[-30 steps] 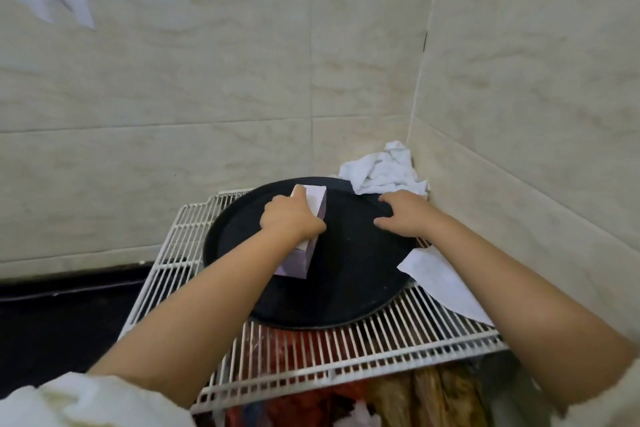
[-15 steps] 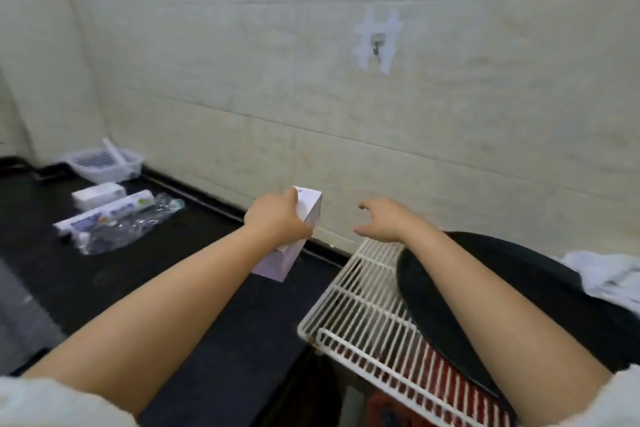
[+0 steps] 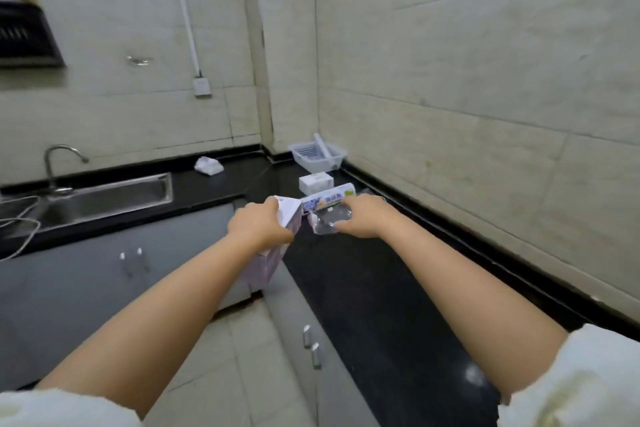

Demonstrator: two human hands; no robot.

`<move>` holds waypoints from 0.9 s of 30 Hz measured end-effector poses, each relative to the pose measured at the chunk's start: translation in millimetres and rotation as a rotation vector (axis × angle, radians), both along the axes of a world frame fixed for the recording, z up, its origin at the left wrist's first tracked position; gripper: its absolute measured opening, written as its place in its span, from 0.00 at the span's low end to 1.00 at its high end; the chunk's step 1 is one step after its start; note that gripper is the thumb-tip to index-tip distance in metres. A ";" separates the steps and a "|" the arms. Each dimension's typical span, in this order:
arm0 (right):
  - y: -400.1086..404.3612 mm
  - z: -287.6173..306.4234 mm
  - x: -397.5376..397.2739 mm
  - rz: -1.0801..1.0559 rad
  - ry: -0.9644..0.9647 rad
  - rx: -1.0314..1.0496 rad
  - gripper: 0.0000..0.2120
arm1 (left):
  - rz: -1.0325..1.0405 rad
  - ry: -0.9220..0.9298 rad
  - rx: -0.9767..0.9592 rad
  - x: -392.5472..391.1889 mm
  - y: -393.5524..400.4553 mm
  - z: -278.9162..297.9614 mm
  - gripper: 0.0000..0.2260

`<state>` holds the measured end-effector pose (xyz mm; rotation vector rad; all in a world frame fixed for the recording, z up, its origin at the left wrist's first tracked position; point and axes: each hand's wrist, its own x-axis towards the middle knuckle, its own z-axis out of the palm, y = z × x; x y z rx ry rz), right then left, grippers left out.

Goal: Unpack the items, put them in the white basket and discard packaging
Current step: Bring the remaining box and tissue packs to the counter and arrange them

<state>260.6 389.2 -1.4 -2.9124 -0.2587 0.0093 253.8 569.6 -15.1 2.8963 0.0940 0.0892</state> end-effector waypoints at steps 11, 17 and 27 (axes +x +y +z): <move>171.3 -63.3 144.0 0.003 -0.011 0.045 0.25 | 0.100 0.063 0.020 135.7 176.4 -37.8 0.24; 206.0 -108.5 258.6 0.010 0.027 -0.040 0.26 | 0.079 0.117 0.045 249.8 202.5 -86.7 0.25; 209.3 -134.0 474.9 -0.116 0.012 -0.008 0.22 | 0.035 0.209 -0.018 473.0 198.8 -119.7 0.26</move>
